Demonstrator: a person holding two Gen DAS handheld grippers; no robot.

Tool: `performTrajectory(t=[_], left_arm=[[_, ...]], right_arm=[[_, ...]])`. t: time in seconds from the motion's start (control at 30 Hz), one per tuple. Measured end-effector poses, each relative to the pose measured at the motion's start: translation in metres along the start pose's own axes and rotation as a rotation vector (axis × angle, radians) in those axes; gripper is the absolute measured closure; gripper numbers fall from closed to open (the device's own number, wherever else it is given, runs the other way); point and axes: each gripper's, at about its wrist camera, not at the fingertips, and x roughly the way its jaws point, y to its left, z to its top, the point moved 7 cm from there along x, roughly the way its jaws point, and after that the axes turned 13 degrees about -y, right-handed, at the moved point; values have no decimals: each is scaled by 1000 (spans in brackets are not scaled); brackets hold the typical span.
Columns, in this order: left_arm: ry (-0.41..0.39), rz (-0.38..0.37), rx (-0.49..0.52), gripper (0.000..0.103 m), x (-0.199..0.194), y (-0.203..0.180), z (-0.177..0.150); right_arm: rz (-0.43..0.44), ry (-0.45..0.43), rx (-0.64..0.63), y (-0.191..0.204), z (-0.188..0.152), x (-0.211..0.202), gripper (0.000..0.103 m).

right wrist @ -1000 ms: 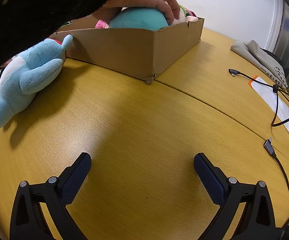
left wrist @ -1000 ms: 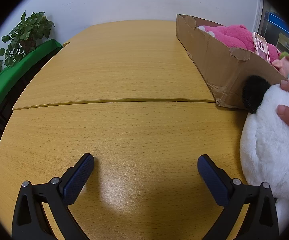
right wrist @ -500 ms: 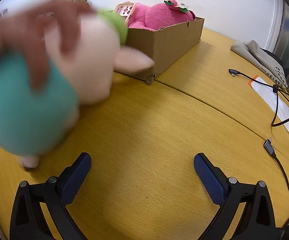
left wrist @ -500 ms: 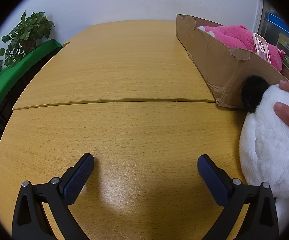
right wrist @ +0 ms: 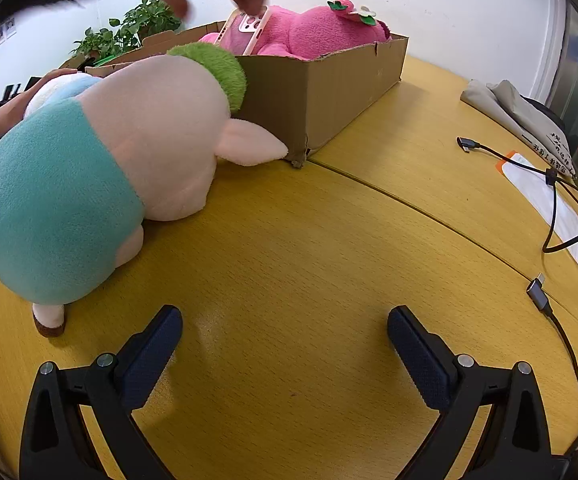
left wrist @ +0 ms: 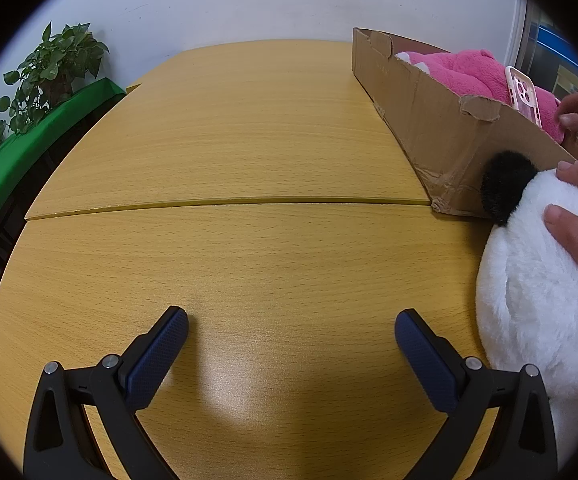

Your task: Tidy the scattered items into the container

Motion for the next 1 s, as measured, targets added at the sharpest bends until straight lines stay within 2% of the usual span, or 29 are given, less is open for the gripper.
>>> performTrajectory(t=[1.0], left_arm=[[0, 1, -2, 0, -1, 0, 0]], right_arm=[[-4, 0, 5, -3, 0, 2, 0]])
